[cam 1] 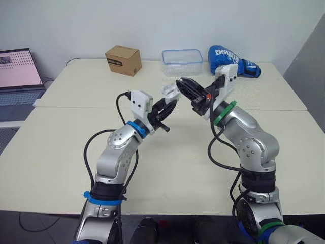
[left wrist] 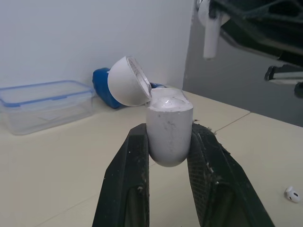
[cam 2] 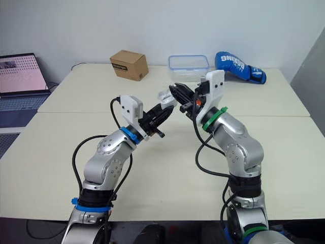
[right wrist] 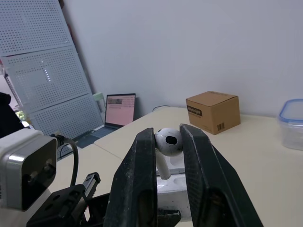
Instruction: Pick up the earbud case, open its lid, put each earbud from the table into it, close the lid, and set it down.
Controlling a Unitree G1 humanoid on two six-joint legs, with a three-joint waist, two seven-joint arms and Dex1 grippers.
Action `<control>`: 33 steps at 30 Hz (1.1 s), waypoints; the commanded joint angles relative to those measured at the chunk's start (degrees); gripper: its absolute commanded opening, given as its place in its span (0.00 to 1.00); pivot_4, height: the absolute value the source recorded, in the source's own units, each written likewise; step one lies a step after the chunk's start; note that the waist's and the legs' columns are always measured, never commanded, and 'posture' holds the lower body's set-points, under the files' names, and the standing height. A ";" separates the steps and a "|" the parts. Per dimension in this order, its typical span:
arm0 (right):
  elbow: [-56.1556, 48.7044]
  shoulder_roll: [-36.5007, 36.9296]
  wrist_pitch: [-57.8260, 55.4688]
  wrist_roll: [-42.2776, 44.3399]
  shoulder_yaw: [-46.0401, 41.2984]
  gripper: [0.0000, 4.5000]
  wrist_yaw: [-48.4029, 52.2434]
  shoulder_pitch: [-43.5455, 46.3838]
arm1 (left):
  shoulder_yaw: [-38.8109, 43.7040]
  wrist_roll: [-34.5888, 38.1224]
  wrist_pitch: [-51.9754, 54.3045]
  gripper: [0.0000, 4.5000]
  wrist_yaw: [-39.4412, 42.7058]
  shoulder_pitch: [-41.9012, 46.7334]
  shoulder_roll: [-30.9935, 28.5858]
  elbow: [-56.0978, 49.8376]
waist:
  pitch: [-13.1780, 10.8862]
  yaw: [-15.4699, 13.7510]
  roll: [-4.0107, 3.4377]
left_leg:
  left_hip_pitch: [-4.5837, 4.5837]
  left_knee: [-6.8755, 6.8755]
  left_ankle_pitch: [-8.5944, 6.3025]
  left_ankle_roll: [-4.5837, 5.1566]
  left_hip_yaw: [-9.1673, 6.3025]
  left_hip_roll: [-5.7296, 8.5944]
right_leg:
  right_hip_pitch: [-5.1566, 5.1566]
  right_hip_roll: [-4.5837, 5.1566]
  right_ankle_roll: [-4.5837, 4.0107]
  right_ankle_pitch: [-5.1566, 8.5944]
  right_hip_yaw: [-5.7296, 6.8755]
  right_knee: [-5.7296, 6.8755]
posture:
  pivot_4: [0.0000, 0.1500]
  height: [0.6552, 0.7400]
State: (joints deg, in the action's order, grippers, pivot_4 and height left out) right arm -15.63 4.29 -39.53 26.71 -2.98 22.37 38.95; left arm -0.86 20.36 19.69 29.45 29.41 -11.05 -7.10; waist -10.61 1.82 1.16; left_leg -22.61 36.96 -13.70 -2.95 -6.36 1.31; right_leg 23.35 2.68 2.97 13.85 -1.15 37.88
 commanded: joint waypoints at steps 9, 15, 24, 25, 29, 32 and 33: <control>-0.23 0.10 4.69 -1.49 3.53 0.09 -1.30 -0.62 | -1.21 0.23 -0.79 0.16 0.51 2.20 0.84 -0.55 | 0.00 0.00 0.00 | 0.01 0.00 0.00 0.00 0.00 -0.02 | 0.00 -0.03 0.00 0.00 -0.03 -0.01 | 1.00 1.00; 0.58 1.46 4.65 -2.89 5.03 0.09 -1.65 -1.26 | -1.32 0.15 -0.91 0.16 0.78 2.09 0.54 -1.07 | 0.00 0.00 0.00 | 0.01 -0.01 0.00 0.00 0.00 -0.02 | 0.00 -0.03 -0.01 0.01 -0.02 -0.01 | 1.00 1.00; 0.46 1.15 3.60 -3.13 5.64 0.09 -2.76 -2.67 | -2.26 -0.46 -1.78 0.16 1.12 2.20 0.87 -0.99 | 0.00 -0.01 -0.01 | 0.00 -0.02 0.00 0.00 0.00 -0.02 | 0.00 -0.03 -0.01 0.01 -0.02 -0.03 | 1.00 1.00; 0.45 1.09 3.56 -3.14 5.71 0.09 -2.85 -2.78 | -2.27 -0.49 -1.81 0.16 1.14 2.19 0.88 -0.99 | 0.00 -0.01 -0.01 | 0.01 -0.02 0.00 0.00 0.00 -0.02 | 0.00 -0.03 -0.01 0.01 -0.03 -0.03 | 1.00 1.00; 0.82 0.73 3.71 -3.22 5.49 0.16 -3.62 -3.02 | -2.32 -0.52 -1.72 0.16 1.28 1.91 0.92 -1.45 | 0.00 -0.01 -0.01 | 0.01 -0.02 0.00 0.00 0.00 -0.02 | 0.00 -0.03 0.00 0.01 -0.02 -0.03 | 1.00 1.00; 1.38 0.84 4.14 -3.51 5.25 0.36 -3.94 -2.78 | -2.38 -0.50 -1.60 0.16 1.33 1.84 0.99 -1.62 | 0.00 -0.01 -0.01 | 0.00 -0.02 0.00 0.00 -0.01 -0.02 | 0.00 -0.03 0.00 0.01 -0.02 -0.04 | 1.00 1.00; 1.58 0.94 4.29 -3.57 5.21 0.44 -3.97 -2.66 | -2.41 -0.49 -1.58 0.16 1.33 1.85 1.01 -1.64 | 0.00 -0.01 -0.01 | 0.00 -0.02 0.00 0.00 -0.01 -0.02 | 0.00 -0.03 0.00 0.01 -0.03 -0.04 | 1.00 1.00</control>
State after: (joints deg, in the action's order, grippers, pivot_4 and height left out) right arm -14.13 5.28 -35.59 23.51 2.32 18.69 36.19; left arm -3.03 18.98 19.56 29.86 30.18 -10.46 -6.00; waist -10.61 1.81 1.15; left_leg -22.61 36.94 -13.70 -2.95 -6.37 1.29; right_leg 23.35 2.65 2.97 13.86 -1.17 37.84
